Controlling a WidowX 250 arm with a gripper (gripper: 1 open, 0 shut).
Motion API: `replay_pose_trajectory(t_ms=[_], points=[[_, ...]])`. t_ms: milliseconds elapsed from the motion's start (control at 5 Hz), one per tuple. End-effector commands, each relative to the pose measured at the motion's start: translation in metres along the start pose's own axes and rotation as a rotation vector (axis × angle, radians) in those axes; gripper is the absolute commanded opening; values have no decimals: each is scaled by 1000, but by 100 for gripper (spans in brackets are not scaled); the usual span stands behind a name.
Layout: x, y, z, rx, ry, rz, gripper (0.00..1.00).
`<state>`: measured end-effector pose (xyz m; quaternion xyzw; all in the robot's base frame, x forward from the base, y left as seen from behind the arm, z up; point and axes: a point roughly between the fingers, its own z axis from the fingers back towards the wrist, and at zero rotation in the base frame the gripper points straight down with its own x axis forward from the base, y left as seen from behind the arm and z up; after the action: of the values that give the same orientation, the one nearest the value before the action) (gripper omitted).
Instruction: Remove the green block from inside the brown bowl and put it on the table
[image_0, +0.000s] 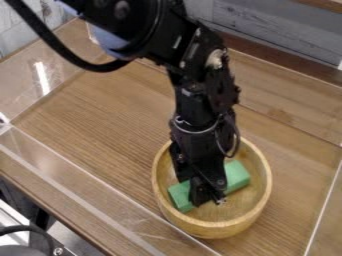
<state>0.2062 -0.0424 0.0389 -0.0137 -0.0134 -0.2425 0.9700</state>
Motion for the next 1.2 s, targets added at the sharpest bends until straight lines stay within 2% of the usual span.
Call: replay_pose_trajectory(t_ms=[0,1000], points=[[0,4,7,5,-21,29,0],[0,6,20,-15,-31,95,0]])
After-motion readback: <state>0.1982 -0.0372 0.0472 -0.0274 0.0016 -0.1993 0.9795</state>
